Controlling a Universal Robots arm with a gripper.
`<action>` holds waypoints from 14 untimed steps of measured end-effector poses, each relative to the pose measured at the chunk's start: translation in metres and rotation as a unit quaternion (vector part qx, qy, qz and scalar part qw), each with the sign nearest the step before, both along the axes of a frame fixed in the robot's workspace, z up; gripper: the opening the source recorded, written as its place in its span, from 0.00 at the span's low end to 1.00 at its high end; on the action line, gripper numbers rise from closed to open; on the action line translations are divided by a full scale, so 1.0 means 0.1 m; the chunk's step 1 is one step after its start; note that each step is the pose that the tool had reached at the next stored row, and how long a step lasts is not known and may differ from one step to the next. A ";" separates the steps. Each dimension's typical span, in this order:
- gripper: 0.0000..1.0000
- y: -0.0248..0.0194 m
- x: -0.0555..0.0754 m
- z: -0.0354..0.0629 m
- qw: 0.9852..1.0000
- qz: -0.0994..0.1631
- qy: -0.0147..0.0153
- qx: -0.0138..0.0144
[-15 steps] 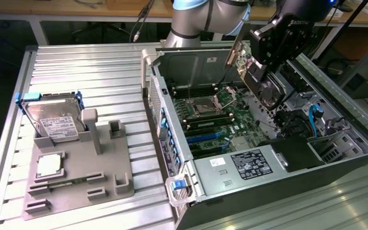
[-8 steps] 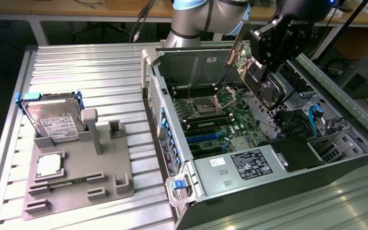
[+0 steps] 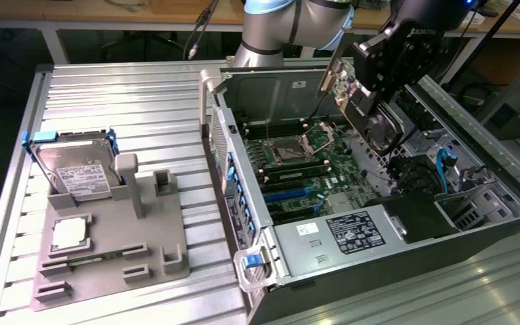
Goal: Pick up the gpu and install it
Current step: 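Insert the gpu into the slot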
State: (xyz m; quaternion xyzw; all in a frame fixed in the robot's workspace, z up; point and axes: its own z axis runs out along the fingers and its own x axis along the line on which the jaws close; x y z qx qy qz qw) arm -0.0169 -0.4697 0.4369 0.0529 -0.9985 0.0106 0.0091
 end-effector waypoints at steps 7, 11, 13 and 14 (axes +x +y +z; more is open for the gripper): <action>0.27 0.000 0.00 -0.003 0.994 0.109 0.000 0.000; 0.27 0.000 0.00 -0.003 0.985 0.174 0.000 0.000; 0.27 0.000 0.00 -0.003 0.980 0.201 0.000 0.000; 0.27 0.000 0.00 -0.004 0.978 0.210 0.000 0.000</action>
